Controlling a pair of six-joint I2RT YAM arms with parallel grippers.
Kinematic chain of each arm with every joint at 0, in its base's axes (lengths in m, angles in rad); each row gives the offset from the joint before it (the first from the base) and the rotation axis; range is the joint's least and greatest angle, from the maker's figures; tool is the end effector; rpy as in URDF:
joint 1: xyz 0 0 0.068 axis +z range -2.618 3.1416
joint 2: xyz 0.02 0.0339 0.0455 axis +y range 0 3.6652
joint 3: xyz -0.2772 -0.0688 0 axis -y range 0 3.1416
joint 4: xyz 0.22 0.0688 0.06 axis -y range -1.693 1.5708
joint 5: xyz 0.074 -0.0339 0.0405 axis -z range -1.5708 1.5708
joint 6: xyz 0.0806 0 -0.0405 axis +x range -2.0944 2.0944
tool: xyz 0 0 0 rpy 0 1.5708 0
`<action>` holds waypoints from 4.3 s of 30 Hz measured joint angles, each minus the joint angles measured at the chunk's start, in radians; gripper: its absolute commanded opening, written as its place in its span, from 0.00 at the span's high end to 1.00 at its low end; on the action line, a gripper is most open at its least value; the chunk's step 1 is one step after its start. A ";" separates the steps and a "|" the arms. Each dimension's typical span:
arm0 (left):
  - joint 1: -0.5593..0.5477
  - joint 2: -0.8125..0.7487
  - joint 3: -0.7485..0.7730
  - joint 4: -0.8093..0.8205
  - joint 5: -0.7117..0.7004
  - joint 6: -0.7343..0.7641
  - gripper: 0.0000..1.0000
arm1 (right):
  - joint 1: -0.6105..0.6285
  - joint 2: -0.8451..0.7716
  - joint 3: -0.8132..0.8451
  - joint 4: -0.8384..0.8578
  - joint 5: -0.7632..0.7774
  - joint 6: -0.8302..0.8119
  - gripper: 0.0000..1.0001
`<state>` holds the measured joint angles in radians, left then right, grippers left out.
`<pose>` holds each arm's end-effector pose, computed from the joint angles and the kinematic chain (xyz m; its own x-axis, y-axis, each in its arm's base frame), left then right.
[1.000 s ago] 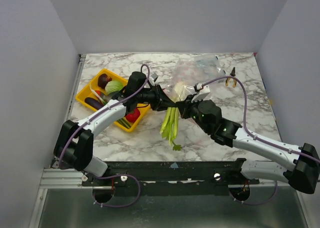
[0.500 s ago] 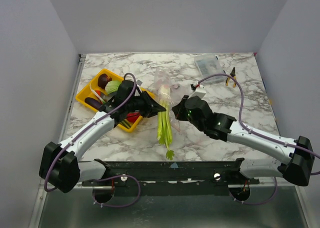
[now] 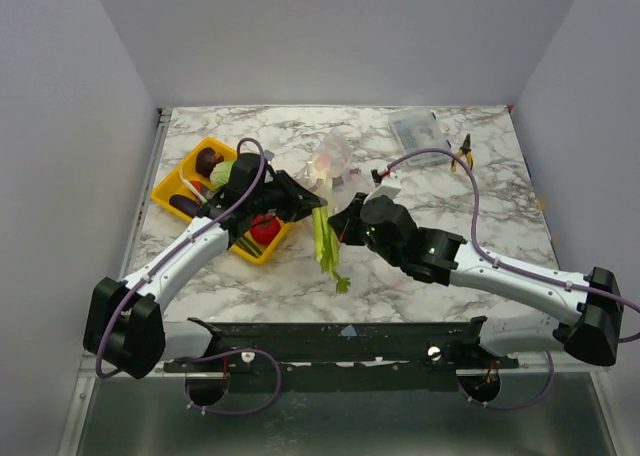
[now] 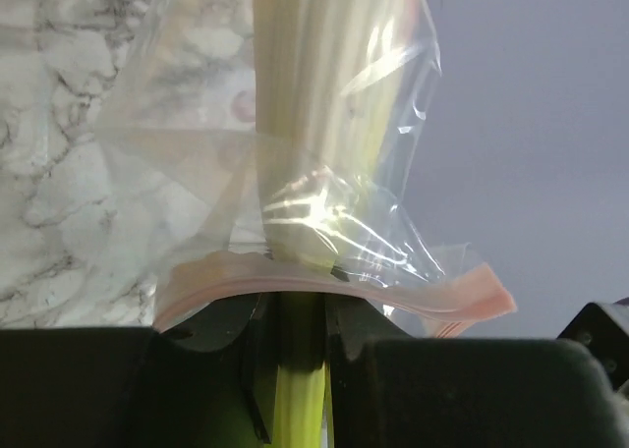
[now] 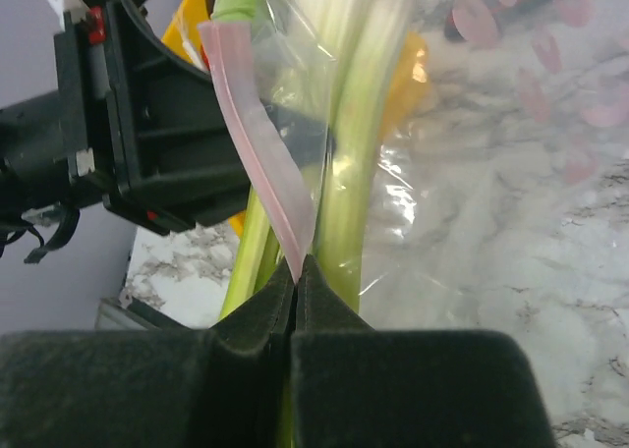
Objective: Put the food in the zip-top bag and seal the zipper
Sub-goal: Place the fake vegetable in the zipper food storage bag, then adjust the zipper food storage bag at the center of the board.
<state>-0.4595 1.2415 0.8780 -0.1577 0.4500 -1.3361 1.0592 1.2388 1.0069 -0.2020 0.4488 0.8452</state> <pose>0.2394 -0.1576 0.2807 -0.8210 -0.5709 0.0090 -0.2626 0.3635 -0.8938 0.1728 0.2363 0.3218 -0.5801 0.3435 -0.7386 -0.2394 0.7947 0.5577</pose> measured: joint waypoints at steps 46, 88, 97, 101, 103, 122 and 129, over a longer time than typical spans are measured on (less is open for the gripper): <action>-0.166 -0.114 0.077 -0.444 0.007 0.822 0.20 | 0.006 0.021 -0.006 0.031 0.052 0.121 1.00; -0.045 -0.033 0.114 -0.224 0.089 0.748 1.00 | 0.006 -0.084 0.067 -0.076 0.005 -0.010 1.00; -0.047 -0.056 0.462 -0.337 0.304 0.614 1.00 | 0.006 -0.029 0.480 -0.320 0.108 -0.154 1.00; -0.047 -0.079 0.467 -0.354 0.343 0.571 1.00 | -0.007 -0.049 0.462 -0.319 0.145 -0.214 1.00; -0.048 -0.059 0.466 -0.367 0.353 0.555 1.00 | -0.020 -0.045 0.424 -0.325 0.148 -0.247 1.00; -0.093 -0.051 0.517 -0.349 0.345 0.452 1.00 | -0.034 -0.054 0.516 -0.507 0.171 -0.319 1.00; -0.143 -0.075 0.296 -0.159 0.347 0.331 1.00 | -0.034 -0.045 0.609 -0.657 0.167 -0.257 1.00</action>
<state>-0.6022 1.1667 1.1744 -0.3164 0.7971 -1.0054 1.0256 1.1942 1.6161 -0.8589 0.6159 0.5880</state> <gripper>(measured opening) 0.011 0.006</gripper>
